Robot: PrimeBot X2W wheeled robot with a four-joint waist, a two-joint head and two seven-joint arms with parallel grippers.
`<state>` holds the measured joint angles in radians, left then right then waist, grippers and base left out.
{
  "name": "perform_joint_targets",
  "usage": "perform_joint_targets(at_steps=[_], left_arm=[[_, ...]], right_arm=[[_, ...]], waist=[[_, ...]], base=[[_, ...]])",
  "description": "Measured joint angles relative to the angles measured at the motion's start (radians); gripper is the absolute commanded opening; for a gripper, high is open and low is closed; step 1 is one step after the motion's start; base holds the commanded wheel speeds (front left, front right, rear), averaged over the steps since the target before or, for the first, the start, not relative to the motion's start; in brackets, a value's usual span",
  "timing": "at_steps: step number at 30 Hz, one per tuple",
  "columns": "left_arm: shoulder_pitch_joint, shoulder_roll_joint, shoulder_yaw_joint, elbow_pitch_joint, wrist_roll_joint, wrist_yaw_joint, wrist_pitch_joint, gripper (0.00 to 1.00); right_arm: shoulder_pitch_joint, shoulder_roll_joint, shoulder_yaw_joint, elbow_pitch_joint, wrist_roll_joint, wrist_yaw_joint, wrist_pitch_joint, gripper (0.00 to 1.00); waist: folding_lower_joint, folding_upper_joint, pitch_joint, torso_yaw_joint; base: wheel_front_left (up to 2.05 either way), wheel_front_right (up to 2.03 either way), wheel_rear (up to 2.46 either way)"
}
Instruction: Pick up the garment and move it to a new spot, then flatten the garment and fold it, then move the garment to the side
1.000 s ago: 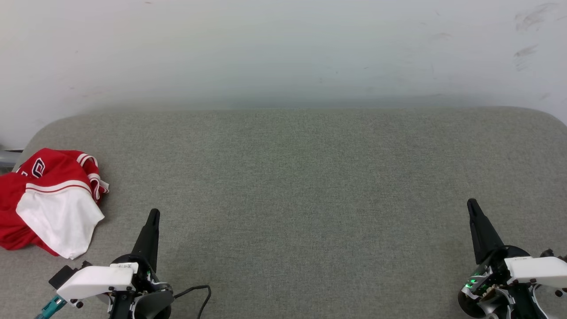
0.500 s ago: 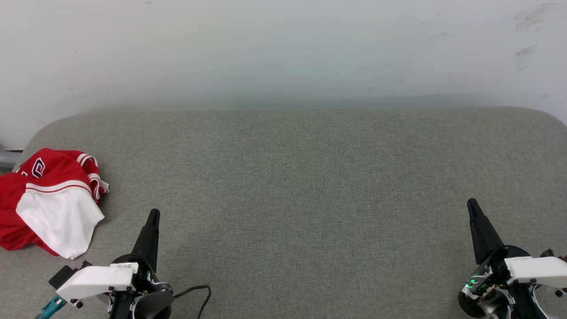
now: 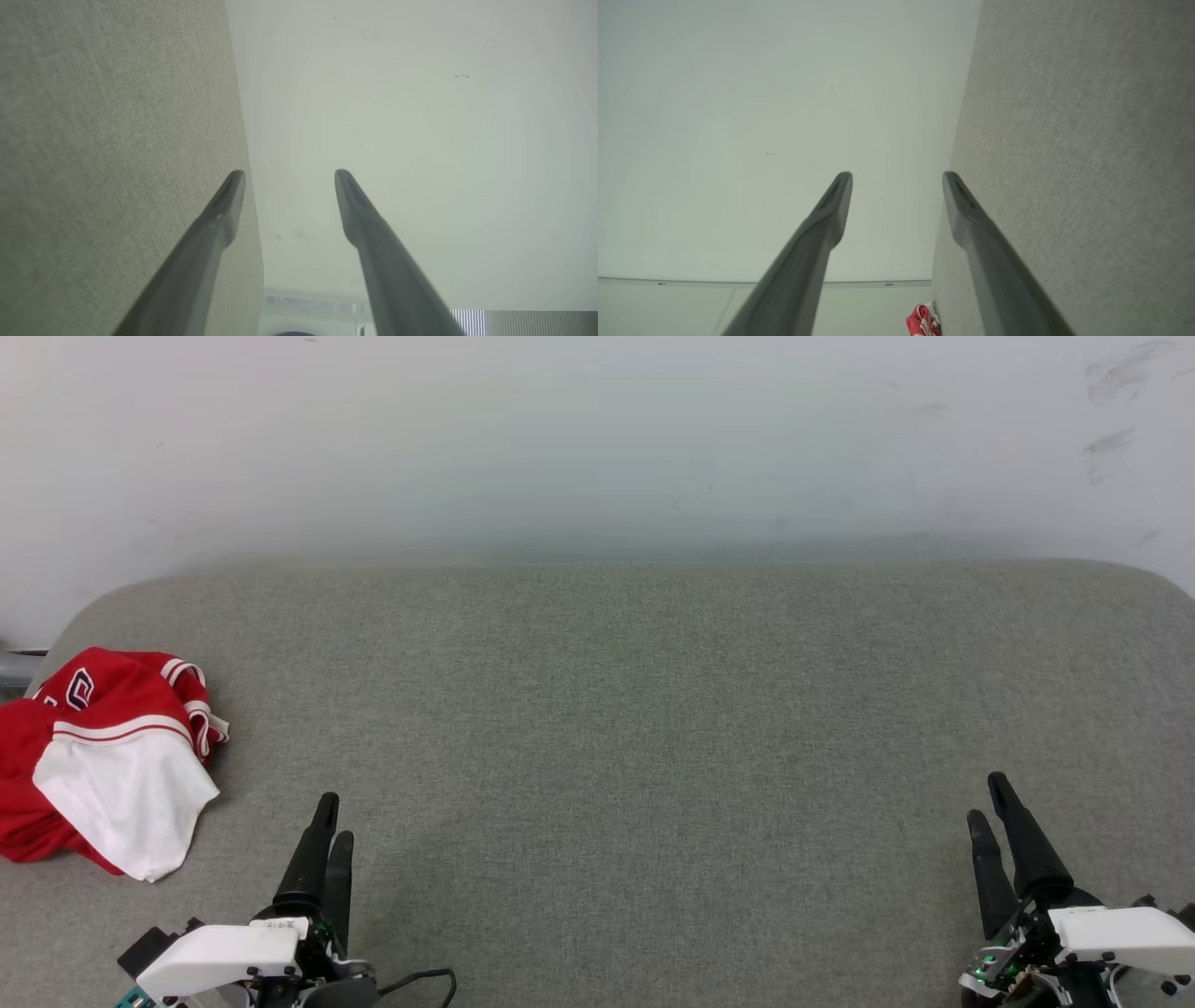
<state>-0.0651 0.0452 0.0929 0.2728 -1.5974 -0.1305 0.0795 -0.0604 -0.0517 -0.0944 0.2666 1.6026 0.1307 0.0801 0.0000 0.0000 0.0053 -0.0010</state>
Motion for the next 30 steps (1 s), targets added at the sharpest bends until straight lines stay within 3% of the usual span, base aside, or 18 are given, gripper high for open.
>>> perform_joint_targets(at_steps=[8,16,30], left_arm=[[0.001,0.0,-0.016,-0.012,0.017,0.0,-0.037,1.0],[0.006,0.0,0.0,-0.01,0.078,0.0,-0.072,1.0],[0.016,0.0,0.084,-0.062,0.273,0.0,-0.125,1.0]], right_arm=[[0.004,0.0,0.012,-0.009,-0.05,0.0,-0.037,1.0],[0.004,0.0,0.011,-0.003,-0.172,0.0,-0.072,1.0],[0.001,0.0,-0.006,-0.06,-0.512,0.0,-0.125,1.0]], waist=[[0.0,0.0,0.003,-0.003],[0.0,0.0,0.003,-0.007],[0.0,0.0,0.008,-0.012]], base=[[0.0,0.0,0.0],[0.0,0.0,0.0],[0.0,0.0,0.0]])
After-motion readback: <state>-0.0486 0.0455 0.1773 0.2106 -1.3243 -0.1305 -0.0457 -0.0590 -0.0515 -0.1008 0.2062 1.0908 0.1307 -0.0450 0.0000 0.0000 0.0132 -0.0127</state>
